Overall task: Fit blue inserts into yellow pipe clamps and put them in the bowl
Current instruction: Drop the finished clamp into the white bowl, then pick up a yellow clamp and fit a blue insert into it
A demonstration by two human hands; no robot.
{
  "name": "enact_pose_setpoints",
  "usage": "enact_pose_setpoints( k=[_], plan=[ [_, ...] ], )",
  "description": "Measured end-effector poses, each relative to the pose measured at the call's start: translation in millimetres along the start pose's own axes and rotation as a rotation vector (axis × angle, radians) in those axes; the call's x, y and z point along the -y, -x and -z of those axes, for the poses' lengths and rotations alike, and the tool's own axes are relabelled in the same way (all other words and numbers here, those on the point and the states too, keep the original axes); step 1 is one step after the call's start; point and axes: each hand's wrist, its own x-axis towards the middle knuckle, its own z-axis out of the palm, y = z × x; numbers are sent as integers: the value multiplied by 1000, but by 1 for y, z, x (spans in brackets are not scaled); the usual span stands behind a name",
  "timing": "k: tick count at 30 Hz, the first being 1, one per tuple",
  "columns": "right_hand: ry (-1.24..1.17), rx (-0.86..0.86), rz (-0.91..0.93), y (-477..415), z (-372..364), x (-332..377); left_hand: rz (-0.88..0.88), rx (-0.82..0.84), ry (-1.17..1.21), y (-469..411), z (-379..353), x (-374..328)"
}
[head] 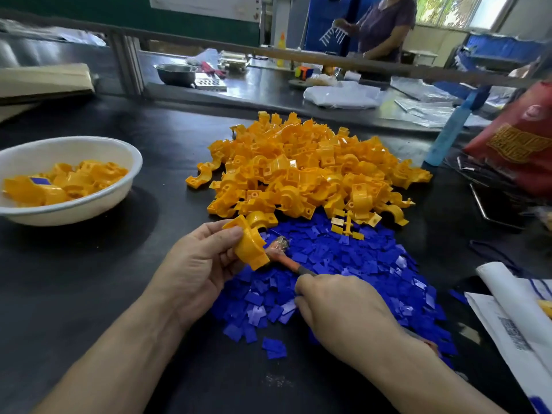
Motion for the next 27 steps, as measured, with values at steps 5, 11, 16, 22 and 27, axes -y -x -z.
enact_pose_setpoints(
  k=[5,11,16,22,27],
  plan=[
    [-198,-208,-38,-16,23,-2,-25,41,-48,2,-5,3],
    [-924,-346,-144,-20,12,-4,-60,129,-143,8,-14,9],
    [-1237,-338,-81,-20,6,-3,-113,46,-293,10,-15,14],
    [-935,-454,11,-19,5,6,-132,105,-331,10,-14,17],
    [-876,-483,3,-21,4,3,-135,194,-365,10,-13,19]
  ],
)
